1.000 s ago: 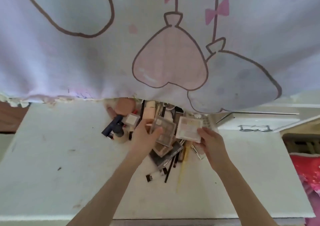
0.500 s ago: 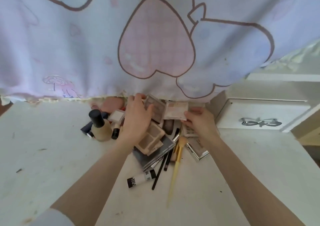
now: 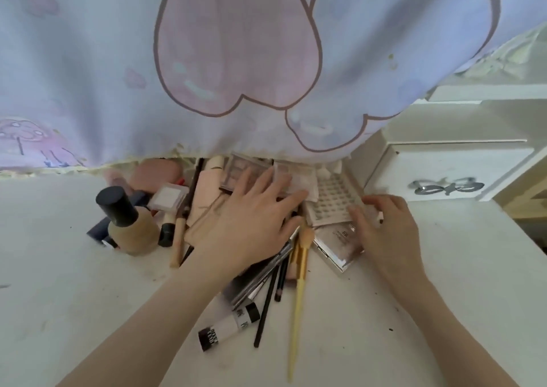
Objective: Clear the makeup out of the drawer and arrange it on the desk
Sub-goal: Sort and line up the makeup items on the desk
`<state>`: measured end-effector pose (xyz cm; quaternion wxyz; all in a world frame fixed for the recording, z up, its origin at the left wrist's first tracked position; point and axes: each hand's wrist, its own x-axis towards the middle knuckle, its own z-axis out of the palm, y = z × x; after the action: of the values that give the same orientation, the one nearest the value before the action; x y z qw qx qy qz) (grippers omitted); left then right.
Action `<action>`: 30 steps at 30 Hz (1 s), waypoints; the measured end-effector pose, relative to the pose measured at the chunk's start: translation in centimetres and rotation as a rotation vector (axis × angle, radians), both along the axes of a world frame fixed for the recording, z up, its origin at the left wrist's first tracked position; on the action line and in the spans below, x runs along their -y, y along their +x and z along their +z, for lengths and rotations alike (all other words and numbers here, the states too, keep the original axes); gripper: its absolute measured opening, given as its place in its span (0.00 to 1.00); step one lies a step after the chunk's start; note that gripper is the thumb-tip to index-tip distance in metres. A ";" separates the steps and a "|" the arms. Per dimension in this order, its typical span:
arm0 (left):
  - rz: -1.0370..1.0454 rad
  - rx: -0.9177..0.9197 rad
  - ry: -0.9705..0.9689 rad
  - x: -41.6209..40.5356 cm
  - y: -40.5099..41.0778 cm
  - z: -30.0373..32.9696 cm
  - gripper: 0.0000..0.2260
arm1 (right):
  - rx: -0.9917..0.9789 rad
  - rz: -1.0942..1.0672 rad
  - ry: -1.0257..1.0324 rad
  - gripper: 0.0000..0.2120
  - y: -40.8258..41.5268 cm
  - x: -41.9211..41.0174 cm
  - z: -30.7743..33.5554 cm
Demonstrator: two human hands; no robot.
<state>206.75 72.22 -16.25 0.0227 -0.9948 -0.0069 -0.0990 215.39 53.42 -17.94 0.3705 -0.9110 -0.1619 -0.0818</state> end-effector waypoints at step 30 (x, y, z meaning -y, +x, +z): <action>0.127 0.125 -1.205 6.1 -5.1 8.9 0.24 | -0.032 0.104 0.573 0.04 -9.9 2.9 9.8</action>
<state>201.68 66.15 -7.40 -0.5388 -0.8227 -0.1222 -0.1342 205.47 50.47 -8.15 0.6188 -0.7608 -0.1730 -0.0909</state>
